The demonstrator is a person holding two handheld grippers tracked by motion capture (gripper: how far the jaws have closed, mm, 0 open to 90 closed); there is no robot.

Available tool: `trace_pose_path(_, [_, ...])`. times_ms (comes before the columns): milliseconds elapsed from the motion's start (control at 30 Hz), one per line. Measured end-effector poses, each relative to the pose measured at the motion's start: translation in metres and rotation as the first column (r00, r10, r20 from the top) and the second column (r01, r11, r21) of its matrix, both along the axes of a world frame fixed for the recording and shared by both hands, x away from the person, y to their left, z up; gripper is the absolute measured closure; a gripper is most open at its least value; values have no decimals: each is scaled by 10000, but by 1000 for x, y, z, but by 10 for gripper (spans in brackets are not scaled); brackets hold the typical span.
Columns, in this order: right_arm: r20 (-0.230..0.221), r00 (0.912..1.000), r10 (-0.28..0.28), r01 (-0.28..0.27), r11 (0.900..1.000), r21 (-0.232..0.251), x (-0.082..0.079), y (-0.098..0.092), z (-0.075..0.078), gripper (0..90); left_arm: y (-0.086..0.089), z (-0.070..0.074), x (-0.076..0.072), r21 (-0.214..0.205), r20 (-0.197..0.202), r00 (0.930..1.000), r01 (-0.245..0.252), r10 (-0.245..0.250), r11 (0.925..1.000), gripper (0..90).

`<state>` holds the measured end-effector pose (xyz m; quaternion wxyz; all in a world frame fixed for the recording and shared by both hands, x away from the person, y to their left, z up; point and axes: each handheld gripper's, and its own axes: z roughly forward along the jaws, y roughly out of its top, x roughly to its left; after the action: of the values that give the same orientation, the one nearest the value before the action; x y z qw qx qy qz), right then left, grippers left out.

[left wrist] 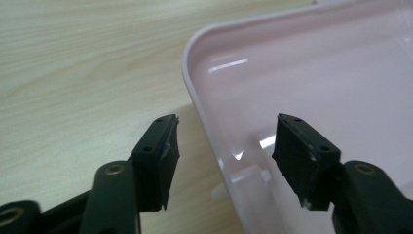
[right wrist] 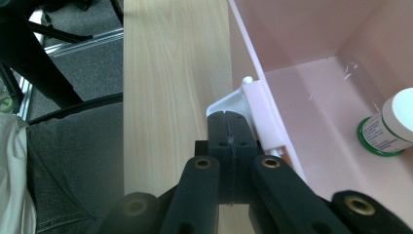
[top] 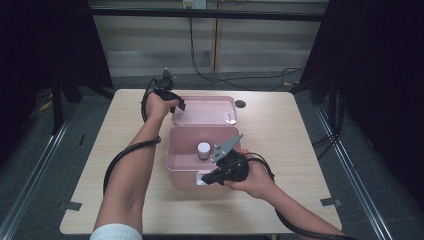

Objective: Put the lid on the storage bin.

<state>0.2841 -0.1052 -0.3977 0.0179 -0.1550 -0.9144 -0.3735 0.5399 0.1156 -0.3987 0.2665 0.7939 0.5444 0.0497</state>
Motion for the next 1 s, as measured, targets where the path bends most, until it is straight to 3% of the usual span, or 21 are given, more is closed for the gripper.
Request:
trace_pose_path(333, [-210, 9998, -54, 60, 9996, 272, 0, -3, -3, 900, -2, -6, 4, -258, -269, 9987, -438, 431, 9987, 601])
trace_pose_path(500, [-75, 10000, -26, 27, 9999, 165, 0, -2, -2, 900, -3, -5, 5, 100, -312, 9978, -576, 579, 9983, 683])
trace_pose_path(633, [-38, 10000, -28, 28, 10000, 45, -1, -1, -1, 900, 0, -4, 5, 92, -438, 9959, -794, 798, 9968, 776])
trace_pose_path(767, [-95, 9999, -48, 49, 10000, 73, -1, -1, -2, 900, 1, -3, 5, 100, -562, 9945, -885, 889, 9960, 796])
trace_pose_path(900, [-101, 9999, -66, 67, 10000, 74, -1, -1, -2, 900, -3, 4, 4, 359, -438, 9942, -971, 986, 9946, 810])
trace_pose_path(1000, [-86, 10000, -48, 48, 10000, 71, -1, -1, -2, 900, -3, 7, 3, 330, -438, 9934, -1049, 1063, 9939, 817])
